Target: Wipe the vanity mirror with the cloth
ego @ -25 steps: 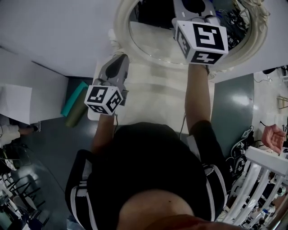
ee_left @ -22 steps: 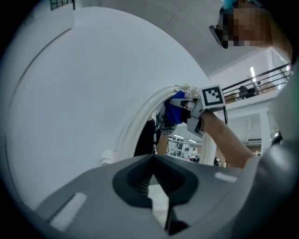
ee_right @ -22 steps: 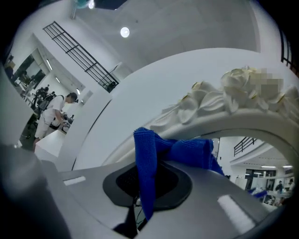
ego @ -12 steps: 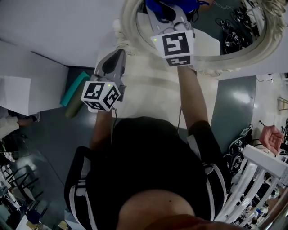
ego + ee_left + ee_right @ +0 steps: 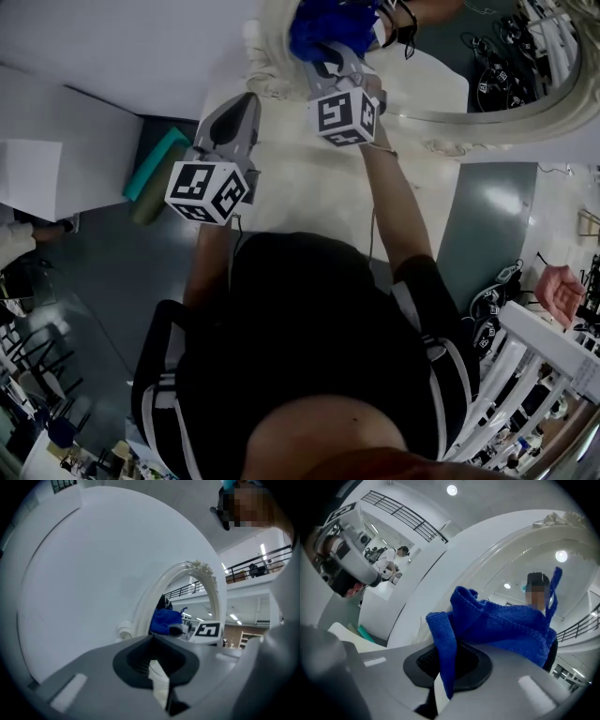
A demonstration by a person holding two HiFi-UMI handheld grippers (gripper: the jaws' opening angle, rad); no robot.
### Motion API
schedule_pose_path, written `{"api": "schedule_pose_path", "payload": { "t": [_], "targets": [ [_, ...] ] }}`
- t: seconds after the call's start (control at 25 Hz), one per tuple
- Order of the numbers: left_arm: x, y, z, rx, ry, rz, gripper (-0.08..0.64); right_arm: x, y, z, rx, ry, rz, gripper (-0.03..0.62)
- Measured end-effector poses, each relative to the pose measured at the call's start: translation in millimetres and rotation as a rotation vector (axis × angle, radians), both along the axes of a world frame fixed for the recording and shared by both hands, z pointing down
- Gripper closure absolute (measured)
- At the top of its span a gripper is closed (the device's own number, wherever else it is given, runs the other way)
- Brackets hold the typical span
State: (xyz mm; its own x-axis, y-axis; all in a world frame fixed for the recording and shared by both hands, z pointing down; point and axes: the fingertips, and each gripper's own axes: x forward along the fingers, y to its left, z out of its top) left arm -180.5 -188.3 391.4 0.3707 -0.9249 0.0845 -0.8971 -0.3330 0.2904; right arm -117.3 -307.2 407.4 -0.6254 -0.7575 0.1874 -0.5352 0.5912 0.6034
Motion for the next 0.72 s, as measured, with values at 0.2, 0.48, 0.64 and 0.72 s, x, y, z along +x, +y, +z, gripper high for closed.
{"api": "schedule_pose_path", "payload": {
  "t": [0.2, 0.48, 0.64, 0.72],
  "targets": [
    [3.1, 4.7, 9.1, -0.024, -0.003, 0.009, 0.551, 19.0, 2.2, 71.9, -0.105, 0.067, -0.002, 0.568],
    [8.8, 9.4, 21.7, -0.061, -0.002, 0.022, 0.551, 54.6, 5.8, 166.0, -0.355, 0.167, 0.031, 0.568],
    [9.9, 13.8, 29.1, -0.077, -0.004, 0.032, 0.551, 66.6, 9.0, 195.7, -0.484, 0.108, 0.052, 0.568],
    [9.6, 16.0, 32.9, -0.083, -0.007, 0.038, 0.551, 68.3, 9.9, 203.4, -0.531, 0.062, 0.062, 0.568]
  ]
}}
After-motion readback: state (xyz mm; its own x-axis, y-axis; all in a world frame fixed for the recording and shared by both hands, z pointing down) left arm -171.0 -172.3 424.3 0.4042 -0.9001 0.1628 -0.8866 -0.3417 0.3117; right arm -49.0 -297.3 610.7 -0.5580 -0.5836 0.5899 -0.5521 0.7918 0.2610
